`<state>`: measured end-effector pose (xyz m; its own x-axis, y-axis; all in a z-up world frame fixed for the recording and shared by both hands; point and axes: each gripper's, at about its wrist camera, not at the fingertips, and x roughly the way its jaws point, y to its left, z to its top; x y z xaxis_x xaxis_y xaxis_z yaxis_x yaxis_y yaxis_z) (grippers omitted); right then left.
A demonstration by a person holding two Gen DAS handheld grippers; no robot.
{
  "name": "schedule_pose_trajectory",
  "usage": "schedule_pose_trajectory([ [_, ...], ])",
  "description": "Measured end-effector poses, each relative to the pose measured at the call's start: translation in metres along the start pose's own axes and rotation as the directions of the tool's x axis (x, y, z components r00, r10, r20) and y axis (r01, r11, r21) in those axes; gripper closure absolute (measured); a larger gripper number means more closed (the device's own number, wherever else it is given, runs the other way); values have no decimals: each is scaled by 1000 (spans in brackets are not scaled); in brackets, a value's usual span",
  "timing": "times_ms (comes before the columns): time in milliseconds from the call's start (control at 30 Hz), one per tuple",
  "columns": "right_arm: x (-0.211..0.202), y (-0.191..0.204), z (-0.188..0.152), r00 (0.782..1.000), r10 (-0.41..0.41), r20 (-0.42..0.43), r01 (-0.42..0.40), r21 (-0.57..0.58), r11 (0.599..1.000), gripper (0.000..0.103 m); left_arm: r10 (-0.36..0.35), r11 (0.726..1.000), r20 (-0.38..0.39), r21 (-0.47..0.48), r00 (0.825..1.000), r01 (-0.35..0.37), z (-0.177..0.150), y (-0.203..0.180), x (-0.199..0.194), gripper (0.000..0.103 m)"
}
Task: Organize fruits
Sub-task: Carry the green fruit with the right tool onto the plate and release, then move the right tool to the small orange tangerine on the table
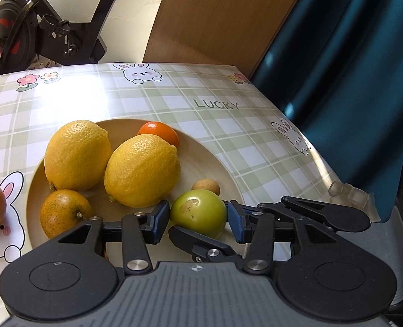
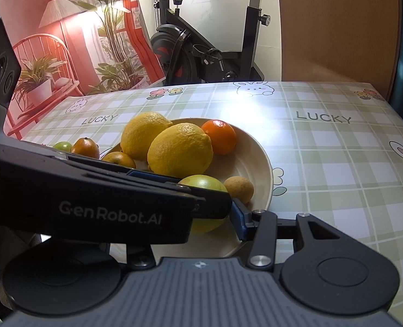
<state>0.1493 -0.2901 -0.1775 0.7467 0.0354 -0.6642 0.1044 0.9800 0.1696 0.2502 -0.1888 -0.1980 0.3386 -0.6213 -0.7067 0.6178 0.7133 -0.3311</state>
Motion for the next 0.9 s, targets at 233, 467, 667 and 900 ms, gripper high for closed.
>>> schedule_pose_trajectory([
  [233,2,1,1,1000,-10,-8,10,-2,1000,55,-3,1000,-12,-16,1000,3,0,1,-1,52],
  [467,-1,1,6,1000,-19,-15,19,-7,1000,53,-10,999,16,-44,1000,10,1,7,-16,44],
  [667,-9,5,8,1000,-19,-9,19,-14,1000,48,-30,998,43,-45,999,32,1,11,-35,40],
  [900,-20,15,13,1000,-20,16,20,-22,1000,48,-48,999,82,-16,995,50,-1,13,-63,40],
])
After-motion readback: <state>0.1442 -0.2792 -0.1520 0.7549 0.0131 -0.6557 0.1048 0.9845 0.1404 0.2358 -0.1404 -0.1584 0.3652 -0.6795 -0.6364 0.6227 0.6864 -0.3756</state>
